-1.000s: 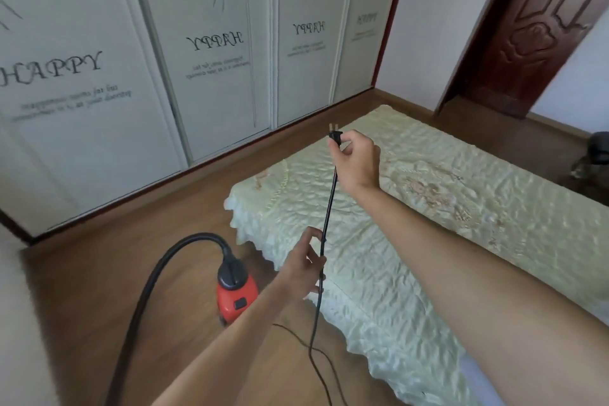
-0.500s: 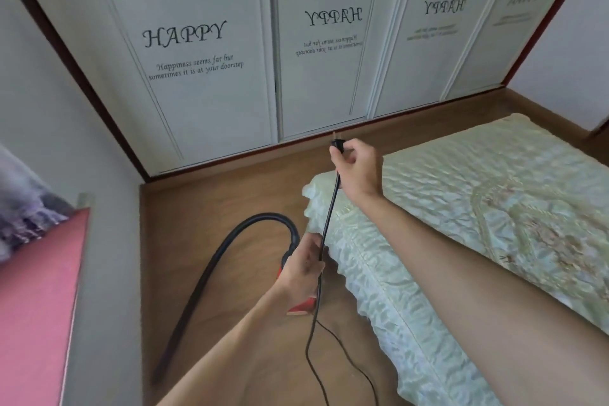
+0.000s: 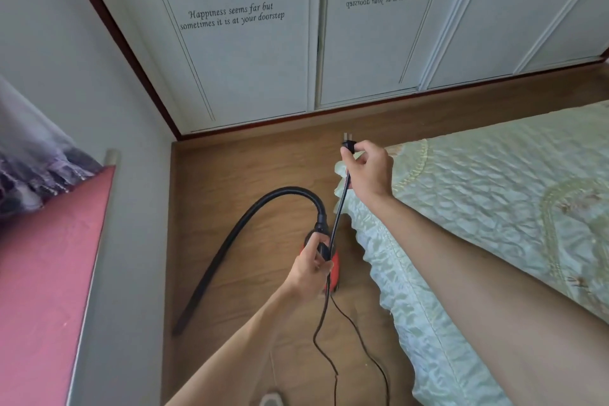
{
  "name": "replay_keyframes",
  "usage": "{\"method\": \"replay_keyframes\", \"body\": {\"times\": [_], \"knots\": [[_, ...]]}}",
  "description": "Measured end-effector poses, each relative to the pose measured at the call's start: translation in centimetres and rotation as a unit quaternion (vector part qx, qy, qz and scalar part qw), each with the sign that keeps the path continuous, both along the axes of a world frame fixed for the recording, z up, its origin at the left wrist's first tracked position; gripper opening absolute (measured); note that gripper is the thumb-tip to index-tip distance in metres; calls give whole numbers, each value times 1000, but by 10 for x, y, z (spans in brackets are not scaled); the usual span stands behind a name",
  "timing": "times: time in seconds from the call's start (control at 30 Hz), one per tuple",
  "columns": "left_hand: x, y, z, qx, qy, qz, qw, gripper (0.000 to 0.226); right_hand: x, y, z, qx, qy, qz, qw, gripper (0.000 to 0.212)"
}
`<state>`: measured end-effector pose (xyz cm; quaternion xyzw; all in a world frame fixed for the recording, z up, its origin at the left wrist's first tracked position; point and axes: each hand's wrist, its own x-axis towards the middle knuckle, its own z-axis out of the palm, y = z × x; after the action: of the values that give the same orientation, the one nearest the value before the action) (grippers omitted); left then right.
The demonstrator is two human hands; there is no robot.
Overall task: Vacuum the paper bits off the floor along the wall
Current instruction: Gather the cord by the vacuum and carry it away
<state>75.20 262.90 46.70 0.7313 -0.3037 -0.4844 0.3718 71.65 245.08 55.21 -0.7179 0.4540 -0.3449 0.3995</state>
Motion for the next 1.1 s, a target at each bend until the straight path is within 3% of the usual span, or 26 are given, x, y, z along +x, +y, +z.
{"method": "replay_keyframes", "body": {"times": [0.37, 0.73, 1.1], "knots": [[49, -35, -71, 22, 37, -34, 998, 31, 54, -42, -86, 45, 56, -20, 997, 14], [127, -81, -167, 67, 108, -100, 987, 40, 117, -103, -209, 127, 132, -76, 980, 15], [129, -87, -245, 102, 136, -92, 981, 39, 122, -112, -300, 185, 189, -70, 962, 14]]}}
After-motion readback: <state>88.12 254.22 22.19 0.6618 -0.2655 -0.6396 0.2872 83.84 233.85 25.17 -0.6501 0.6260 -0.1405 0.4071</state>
